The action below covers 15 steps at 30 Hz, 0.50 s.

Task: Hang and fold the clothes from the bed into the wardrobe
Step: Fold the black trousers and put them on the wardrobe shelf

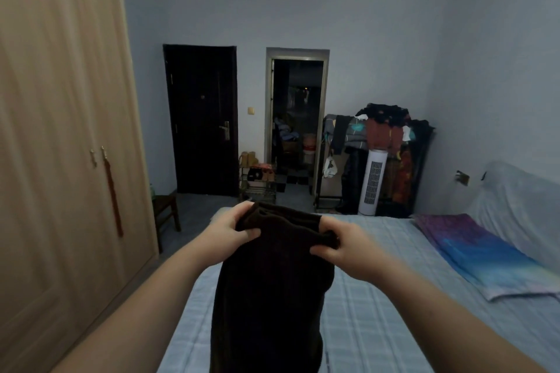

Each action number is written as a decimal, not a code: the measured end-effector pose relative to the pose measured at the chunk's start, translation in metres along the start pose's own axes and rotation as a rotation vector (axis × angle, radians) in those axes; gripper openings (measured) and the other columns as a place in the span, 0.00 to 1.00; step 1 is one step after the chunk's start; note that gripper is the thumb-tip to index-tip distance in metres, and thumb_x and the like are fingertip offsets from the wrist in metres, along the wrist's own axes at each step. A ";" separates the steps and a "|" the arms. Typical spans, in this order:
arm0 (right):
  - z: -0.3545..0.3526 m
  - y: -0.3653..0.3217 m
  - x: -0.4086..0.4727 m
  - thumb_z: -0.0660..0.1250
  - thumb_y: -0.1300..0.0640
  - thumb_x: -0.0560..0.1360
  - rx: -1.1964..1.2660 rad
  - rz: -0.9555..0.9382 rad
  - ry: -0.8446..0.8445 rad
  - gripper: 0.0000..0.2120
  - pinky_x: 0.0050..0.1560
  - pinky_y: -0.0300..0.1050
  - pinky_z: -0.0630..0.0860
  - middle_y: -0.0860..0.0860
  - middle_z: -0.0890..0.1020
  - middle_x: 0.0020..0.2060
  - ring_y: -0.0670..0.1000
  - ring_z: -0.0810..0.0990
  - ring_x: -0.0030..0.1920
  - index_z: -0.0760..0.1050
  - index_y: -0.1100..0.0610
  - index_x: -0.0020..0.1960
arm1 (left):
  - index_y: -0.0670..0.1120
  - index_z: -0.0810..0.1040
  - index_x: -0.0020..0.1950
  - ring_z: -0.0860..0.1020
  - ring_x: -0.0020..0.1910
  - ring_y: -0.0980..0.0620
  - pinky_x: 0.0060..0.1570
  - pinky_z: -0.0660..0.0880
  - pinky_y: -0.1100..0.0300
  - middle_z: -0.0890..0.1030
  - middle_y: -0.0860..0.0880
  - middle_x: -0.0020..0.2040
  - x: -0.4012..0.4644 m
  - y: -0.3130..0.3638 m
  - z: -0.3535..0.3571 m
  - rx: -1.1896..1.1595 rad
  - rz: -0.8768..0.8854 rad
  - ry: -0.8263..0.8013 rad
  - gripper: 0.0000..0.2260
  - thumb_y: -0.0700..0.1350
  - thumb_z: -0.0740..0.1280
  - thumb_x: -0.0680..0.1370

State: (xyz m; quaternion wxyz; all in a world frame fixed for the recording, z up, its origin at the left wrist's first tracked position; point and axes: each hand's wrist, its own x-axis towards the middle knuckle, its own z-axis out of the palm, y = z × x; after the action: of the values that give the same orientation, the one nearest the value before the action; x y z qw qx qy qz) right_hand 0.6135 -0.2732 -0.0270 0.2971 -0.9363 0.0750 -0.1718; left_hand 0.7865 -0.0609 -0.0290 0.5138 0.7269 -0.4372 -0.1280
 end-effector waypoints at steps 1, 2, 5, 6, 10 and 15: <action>0.001 0.003 -0.002 0.72 0.54 0.75 0.020 -0.001 0.049 0.13 0.41 0.40 0.79 0.44 0.78 0.42 0.43 0.79 0.42 0.69 0.43 0.42 | 0.60 0.77 0.61 0.80 0.57 0.57 0.58 0.77 0.57 0.82 0.54 0.56 0.000 0.001 0.002 0.021 -0.009 -0.024 0.16 0.41 0.69 0.78; 0.002 0.006 -0.004 0.71 0.55 0.76 0.052 0.002 0.092 0.14 0.38 0.38 0.77 0.45 0.77 0.42 0.43 0.78 0.41 0.67 0.44 0.43 | 0.59 0.76 0.63 0.80 0.57 0.59 0.57 0.77 0.60 0.82 0.55 0.57 -0.001 0.004 0.005 0.033 -0.019 -0.050 0.16 0.42 0.69 0.79; 0.002 0.014 -0.011 0.72 0.59 0.75 0.382 0.044 0.148 0.21 0.46 0.41 0.81 0.49 0.80 0.48 0.49 0.82 0.47 0.65 0.41 0.56 | 0.55 0.76 0.63 0.80 0.54 0.63 0.50 0.76 0.68 0.82 0.56 0.56 -0.003 0.012 0.017 0.015 -0.013 -0.025 0.14 0.41 0.68 0.80; 0.001 0.018 -0.013 0.73 0.61 0.74 0.554 0.079 0.123 0.28 0.51 0.44 0.82 0.49 0.81 0.52 0.49 0.83 0.51 0.64 0.37 0.62 | 0.56 0.76 0.62 0.80 0.53 0.64 0.50 0.75 0.68 0.82 0.56 0.55 -0.003 0.015 0.021 0.000 -0.006 0.028 0.14 0.40 0.67 0.80; 0.000 0.038 -0.019 0.76 0.63 0.72 0.691 0.132 -0.033 0.31 0.56 0.43 0.79 0.44 0.81 0.58 0.47 0.81 0.60 0.69 0.43 0.69 | 0.62 0.77 0.57 0.79 0.56 0.60 0.58 0.75 0.58 0.81 0.54 0.56 -0.003 0.012 0.041 0.029 0.008 0.204 0.14 0.42 0.68 0.79; 0.009 0.054 -0.025 0.75 0.58 0.73 0.668 0.220 0.104 0.15 0.44 0.36 0.78 0.45 0.83 0.52 0.46 0.82 0.53 0.76 0.48 0.57 | 0.55 0.77 0.62 0.78 0.57 0.58 0.62 0.75 0.51 0.80 0.54 0.57 -0.009 0.012 0.061 0.053 -0.041 0.284 0.12 0.42 0.68 0.80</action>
State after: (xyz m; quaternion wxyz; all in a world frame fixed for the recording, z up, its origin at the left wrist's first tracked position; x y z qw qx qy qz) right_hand 0.5914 -0.3062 -0.0721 0.5995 -0.7637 0.1302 -0.2012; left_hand 0.7364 -0.0935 -0.0477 0.5482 0.7599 -0.3484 -0.0229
